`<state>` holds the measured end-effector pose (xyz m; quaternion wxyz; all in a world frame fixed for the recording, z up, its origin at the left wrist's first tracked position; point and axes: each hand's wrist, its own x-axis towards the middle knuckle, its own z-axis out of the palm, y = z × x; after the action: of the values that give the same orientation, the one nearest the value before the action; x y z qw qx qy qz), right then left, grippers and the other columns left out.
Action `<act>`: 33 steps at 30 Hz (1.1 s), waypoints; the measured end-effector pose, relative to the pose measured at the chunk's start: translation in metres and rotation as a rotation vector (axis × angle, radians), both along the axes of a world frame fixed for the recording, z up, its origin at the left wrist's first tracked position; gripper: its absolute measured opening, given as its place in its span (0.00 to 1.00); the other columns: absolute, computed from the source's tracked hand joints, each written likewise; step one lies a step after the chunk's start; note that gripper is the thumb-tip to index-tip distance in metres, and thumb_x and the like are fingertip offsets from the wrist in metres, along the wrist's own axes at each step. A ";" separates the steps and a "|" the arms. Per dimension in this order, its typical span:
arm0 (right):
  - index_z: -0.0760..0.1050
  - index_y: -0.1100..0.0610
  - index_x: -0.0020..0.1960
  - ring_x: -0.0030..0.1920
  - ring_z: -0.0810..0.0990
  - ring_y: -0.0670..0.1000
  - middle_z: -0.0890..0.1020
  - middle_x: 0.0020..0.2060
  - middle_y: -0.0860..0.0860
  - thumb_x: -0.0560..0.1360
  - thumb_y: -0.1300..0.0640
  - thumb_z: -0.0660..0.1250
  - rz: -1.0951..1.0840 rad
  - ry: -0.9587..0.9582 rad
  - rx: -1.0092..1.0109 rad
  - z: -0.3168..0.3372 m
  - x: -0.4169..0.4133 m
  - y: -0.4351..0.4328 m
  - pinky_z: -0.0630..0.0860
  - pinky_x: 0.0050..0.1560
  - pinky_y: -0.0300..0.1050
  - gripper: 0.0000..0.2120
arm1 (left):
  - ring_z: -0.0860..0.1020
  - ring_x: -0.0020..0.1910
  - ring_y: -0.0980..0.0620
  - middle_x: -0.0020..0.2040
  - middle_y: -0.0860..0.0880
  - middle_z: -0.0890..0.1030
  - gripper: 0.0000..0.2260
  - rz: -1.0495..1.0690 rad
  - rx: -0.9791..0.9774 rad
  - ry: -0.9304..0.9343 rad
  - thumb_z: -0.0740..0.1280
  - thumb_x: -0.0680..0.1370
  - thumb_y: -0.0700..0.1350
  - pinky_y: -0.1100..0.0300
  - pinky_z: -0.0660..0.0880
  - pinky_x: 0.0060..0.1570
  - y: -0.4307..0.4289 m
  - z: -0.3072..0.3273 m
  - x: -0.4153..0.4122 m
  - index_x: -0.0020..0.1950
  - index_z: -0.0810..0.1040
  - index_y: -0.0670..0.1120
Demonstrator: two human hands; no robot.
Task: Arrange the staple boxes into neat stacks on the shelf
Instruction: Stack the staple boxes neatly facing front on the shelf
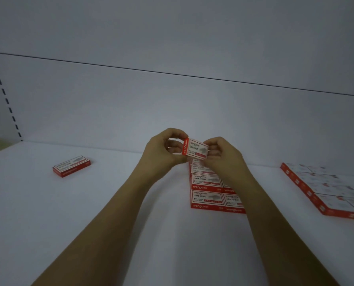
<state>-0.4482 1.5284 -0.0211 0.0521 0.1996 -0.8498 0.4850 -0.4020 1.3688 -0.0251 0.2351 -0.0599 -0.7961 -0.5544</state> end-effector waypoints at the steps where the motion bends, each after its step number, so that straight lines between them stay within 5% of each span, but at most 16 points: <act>1: 0.71 0.53 0.56 0.44 0.80 0.42 0.81 0.50 0.48 0.71 0.64 0.71 -0.010 0.020 -0.026 0.000 0.000 0.001 0.76 0.39 0.30 0.17 | 0.80 0.44 0.56 0.48 0.54 0.80 0.15 0.034 -0.027 0.009 0.75 0.69 0.41 0.71 0.78 0.43 0.000 -0.002 -0.001 0.50 0.74 0.51; 10: 0.71 0.55 0.55 0.46 0.77 0.42 0.78 0.55 0.51 0.71 0.61 0.72 -0.062 0.307 0.081 0.001 0.005 -0.005 0.72 0.39 0.23 0.16 | 0.76 0.42 0.58 0.49 0.56 0.77 0.15 0.204 -0.123 0.078 0.74 0.71 0.42 0.78 0.73 0.42 0.001 -0.012 -0.005 0.51 0.71 0.50; 24: 0.71 0.55 0.57 0.47 0.77 0.45 0.77 0.57 0.51 0.71 0.61 0.72 -0.078 0.255 0.076 0.001 0.013 -0.001 0.73 0.41 0.28 0.17 | 0.76 0.44 0.56 0.54 0.49 0.80 0.15 0.249 -0.182 0.041 0.73 0.71 0.41 0.75 0.74 0.41 0.007 -0.009 0.002 0.55 0.74 0.46; 30: 0.71 0.55 0.57 0.50 0.80 0.50 0.75 0.58 0.53 0.70 0.62 0.72 -0.100 0.227 0.103 0.015 0.031 0.007 0.80 0.49 0.42 0.18 | 0.75 0.47 0.56 0.57 0.48 0.78 0.17 0.265 -0.250 0.028 0.72 0.72 0.41 0.68 0.73 0.48 0.019 0.010 0.019 0.59 0.74 0.45; 33: 0.71 0.55 0.57 0.49 0.80 0.50 0.74 0.58 0.52 0.70 0.62 0.73 -0.118 0.232 0.136 0.020 0.042 0.015 0.79 0.46 0.37 0.18 | 0.74 0.47 0.56 0.57 0.48 0.77 0.17 0.267 -0.329 0.014 0.73 0.72 0.43 0.69 0.71 0.47 0.025 0.017 0.027 0.59 0.75 0.45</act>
<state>-0.4064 1.5433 -0.0006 0.1647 0.2073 -0.8792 0.3961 -0.3749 1.3935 -0.0082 0.2991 0.0046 -0.8750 -0.3807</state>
